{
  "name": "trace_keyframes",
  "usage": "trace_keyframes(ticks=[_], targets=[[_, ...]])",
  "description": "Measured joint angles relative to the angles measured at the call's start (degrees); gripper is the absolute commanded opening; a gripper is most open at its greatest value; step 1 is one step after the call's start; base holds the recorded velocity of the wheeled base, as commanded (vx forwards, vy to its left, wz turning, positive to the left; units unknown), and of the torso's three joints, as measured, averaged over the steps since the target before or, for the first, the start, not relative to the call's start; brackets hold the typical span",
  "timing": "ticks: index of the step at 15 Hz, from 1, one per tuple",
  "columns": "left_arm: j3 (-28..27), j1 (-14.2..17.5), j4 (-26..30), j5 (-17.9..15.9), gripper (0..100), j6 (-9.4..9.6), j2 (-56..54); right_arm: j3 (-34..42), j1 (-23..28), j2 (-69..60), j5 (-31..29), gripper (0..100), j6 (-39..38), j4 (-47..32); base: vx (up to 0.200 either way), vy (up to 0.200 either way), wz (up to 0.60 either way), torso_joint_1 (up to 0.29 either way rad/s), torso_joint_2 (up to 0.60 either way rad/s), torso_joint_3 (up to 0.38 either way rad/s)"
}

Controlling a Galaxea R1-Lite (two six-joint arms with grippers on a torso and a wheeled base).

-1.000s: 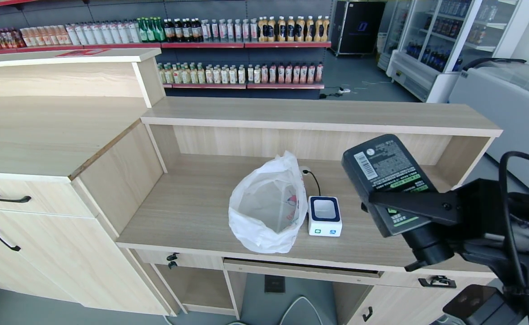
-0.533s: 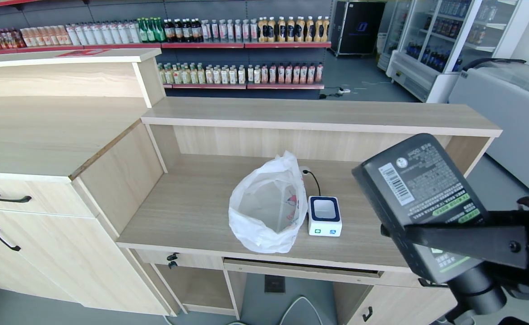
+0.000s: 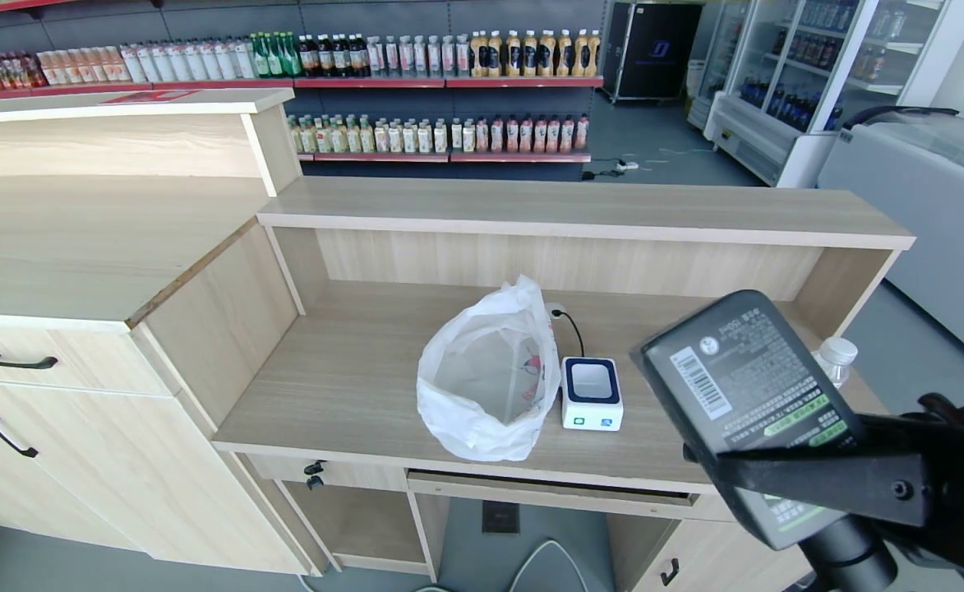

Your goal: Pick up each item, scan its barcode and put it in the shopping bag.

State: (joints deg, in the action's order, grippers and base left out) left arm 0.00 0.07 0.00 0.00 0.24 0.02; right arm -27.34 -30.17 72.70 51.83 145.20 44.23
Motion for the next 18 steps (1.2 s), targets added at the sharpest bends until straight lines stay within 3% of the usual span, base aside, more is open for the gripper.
trace_keyframes(ticks=[4,18], targets=[[0.0,0.0,0.0,0.0,100,0.00,0.0,0.1,-0.1,-1.5,0.2,0,4.7,-7.3,0.000,0.000,0.00,0.000,0.00,0.000],[0.0,0.0,0.0,0.0,100,0.02,0.0,0.1,-1.4,-3.1,0.3,0,5.2,-10.6,0.000,0.000,0.00,0.000,0.00,0.000]])
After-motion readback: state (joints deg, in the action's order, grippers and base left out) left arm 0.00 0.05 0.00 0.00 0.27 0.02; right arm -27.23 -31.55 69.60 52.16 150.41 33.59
